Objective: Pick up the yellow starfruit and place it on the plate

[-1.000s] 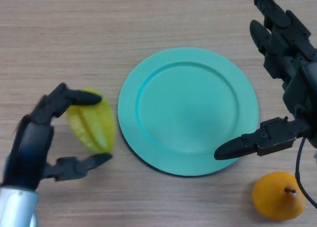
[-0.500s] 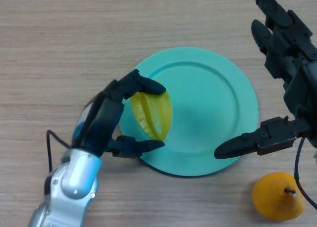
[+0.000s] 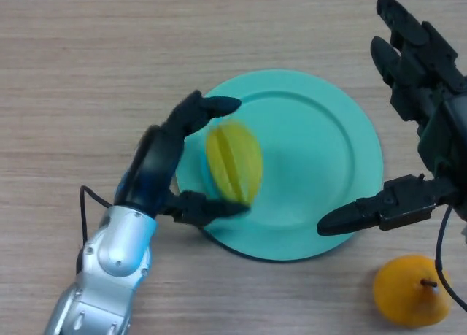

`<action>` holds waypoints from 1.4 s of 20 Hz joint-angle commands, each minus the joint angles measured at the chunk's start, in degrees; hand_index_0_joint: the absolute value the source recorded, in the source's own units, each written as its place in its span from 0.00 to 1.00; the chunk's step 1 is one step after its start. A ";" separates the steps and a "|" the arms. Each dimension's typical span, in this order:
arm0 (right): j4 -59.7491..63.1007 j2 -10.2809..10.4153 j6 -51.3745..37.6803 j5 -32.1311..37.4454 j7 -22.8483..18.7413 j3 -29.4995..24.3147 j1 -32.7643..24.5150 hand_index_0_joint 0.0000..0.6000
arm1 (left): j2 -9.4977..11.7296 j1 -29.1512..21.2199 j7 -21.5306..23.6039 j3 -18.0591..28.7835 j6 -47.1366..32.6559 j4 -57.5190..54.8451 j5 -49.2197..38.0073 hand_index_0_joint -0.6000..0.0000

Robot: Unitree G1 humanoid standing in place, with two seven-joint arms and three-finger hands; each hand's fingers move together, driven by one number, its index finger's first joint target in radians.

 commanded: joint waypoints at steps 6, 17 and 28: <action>-4.04 -1.51 -6.77 1.24 0.07 -3.31 -1.92 0.00 | 0.45 -1.26 -2.94 5.86 -0.43 -15.75 -4.17 1.00; -2.30 -1.96 -8.04 0.47 0.63 -4.73 -1.98 0.00 | 6.81 5.99 -12.54 24.30 4.60 -33.73 -31.88 1.00; 1.50 -1.37 -12.39 3.23 -0.38 -4.42 -0.53 0.00 | 8.08 5.86 -6.04 26.76 10.00 -34.18 -34.47 1.00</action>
